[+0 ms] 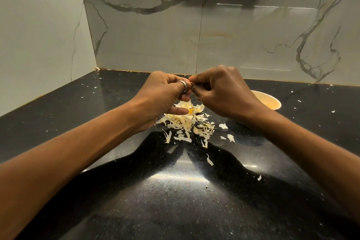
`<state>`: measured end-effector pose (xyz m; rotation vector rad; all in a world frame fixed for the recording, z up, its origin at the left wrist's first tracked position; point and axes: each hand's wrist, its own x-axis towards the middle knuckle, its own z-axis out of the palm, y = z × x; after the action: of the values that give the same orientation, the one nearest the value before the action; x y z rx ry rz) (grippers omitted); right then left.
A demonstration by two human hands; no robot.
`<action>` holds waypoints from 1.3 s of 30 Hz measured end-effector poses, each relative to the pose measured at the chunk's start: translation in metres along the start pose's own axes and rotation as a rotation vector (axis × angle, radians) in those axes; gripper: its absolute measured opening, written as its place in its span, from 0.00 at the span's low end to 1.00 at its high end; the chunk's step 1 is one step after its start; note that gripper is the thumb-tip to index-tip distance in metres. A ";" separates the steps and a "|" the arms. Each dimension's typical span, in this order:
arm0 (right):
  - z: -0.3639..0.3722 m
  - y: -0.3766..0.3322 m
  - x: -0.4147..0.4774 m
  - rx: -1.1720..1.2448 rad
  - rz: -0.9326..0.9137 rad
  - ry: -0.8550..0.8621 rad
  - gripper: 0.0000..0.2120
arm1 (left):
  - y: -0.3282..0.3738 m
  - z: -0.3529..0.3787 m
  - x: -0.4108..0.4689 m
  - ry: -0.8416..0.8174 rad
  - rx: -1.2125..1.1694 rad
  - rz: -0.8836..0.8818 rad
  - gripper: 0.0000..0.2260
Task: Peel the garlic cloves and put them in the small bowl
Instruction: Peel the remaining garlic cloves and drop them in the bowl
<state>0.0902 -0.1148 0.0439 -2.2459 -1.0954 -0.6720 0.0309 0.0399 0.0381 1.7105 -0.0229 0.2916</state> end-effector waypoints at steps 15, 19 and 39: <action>-0.003 0.000 -0.002 -0.077 -0.154 0.055 0.05 | 0.007 -0.008 0.003 -0.034 -0.062 -0.099 0.06; -0.001 0.000 -0.004 -0.079 -0.145 0.064 0.05 | 0.005 -0.008 0.003 -0.038 -0.051 -0.103 0.06; -0.001 0.002 -0.005 -0.098 -0.086 -0.044 0.20 | -0.013 0.006 0.000 -0.128 0.143 -0.065 0.08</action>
<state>0.0892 -0.1195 0.0414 -2.3166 -1.2108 -0.7289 0.0347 0.0364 0.0249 1.8660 -0.0411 0.1377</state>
